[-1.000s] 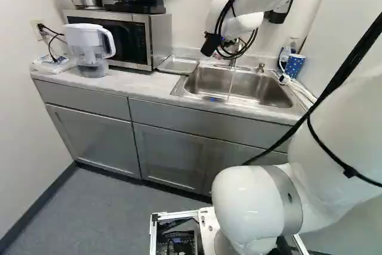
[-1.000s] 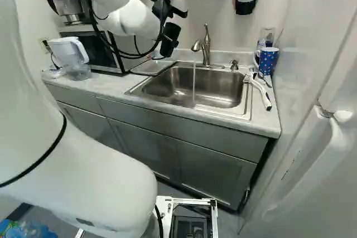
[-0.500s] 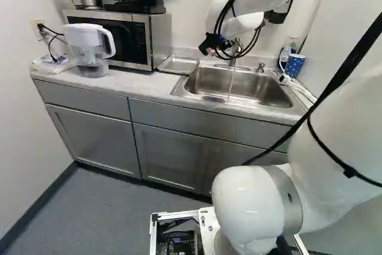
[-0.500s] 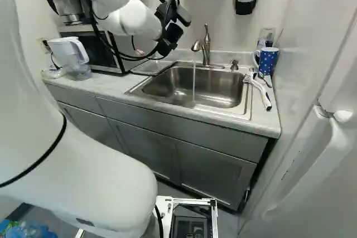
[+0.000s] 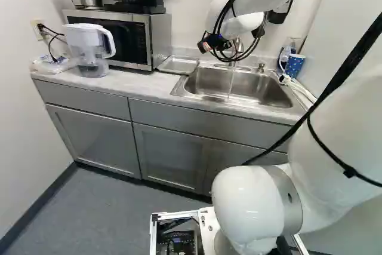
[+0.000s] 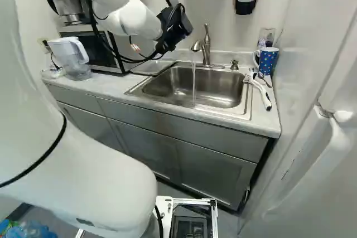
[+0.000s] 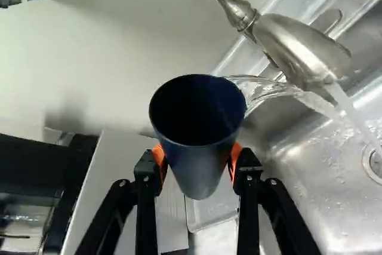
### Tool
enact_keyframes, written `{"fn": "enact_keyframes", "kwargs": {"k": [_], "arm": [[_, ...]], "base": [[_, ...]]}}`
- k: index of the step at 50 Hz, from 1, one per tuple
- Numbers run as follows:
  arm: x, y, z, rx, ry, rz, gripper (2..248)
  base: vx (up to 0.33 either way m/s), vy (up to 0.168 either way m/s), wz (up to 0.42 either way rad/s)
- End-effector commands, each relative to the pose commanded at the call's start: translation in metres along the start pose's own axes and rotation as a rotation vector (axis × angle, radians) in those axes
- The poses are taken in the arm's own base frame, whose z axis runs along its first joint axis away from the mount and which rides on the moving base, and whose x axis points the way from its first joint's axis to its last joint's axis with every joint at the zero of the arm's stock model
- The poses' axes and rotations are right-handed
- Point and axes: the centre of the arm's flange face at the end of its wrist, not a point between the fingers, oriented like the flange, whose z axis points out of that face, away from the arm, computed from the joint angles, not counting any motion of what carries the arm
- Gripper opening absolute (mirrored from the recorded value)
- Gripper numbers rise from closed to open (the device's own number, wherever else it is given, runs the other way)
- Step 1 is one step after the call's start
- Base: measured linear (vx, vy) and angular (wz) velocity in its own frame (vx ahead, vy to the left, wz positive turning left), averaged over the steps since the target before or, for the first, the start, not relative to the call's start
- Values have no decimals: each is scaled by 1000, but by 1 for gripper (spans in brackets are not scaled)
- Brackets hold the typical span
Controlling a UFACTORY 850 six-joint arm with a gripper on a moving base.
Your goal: Rinse the cup and place it in the tray
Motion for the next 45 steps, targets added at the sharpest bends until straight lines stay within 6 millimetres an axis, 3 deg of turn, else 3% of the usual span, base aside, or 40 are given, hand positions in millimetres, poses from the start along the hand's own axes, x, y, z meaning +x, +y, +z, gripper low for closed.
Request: {"fn": "enact_keyframes", "kwargs": {"k": [45], "arm": [[0,0,0,0,0,473,121]], "base": [[0,0,0]]}}
